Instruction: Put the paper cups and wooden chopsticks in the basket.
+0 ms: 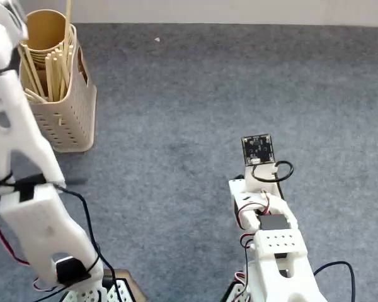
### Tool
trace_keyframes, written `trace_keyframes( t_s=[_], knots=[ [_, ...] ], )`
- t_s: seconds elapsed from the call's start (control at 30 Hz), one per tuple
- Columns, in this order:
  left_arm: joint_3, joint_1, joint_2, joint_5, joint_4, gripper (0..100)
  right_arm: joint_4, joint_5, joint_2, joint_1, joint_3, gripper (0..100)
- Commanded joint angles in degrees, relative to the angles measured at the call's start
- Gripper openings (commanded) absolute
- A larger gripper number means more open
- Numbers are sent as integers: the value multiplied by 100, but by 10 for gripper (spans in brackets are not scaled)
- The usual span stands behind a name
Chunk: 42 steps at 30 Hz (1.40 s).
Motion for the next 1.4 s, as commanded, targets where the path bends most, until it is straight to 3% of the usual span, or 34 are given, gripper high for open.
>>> trace_keyframes(
  t_s=[0.0,0.13,0.27,0.43,0.6,0.7,0.83,0.93,1.03,1.17,1.37],
  knots=[
    [-743,-101,-954,-114,958,168,-75,79,-154,-13,-40,212],
    [-1393,-84,-2141,-1152,3077,168,110,79,-163,312,-101,185],
    [-207,-637,-3055,-1705,2936,168,1147,35,-347,505,-796,26],
    [3116,-593,-3996,-1732,2936,168,3275,35,-1323,523,-2018,12],
    [6976,154,-5323,-1749,2875,168,4743,53,-3029,505,-2677,12],
    [9235,558,-6220,-1749,2224,168,4963,79,-4127,505,-1833,14],
    [12268,831,-7881,-1741,35,168,4778,79,-5420,532,-426,16],
    [14290,910,-9262,-1741,-1477,168,4470,79,-5165,514,-180,17],
    [15732,910,-10519,-1723,-2321,168,4277,79,-4963,541,374,17],
    [17130,910,-12066,-1732,-2620,168,3811,70,-5147,541,1235,17],
    [17033,813,-12884,-1741,-1178,171,3670,70,-5279,541,2044,17]
  ],
)
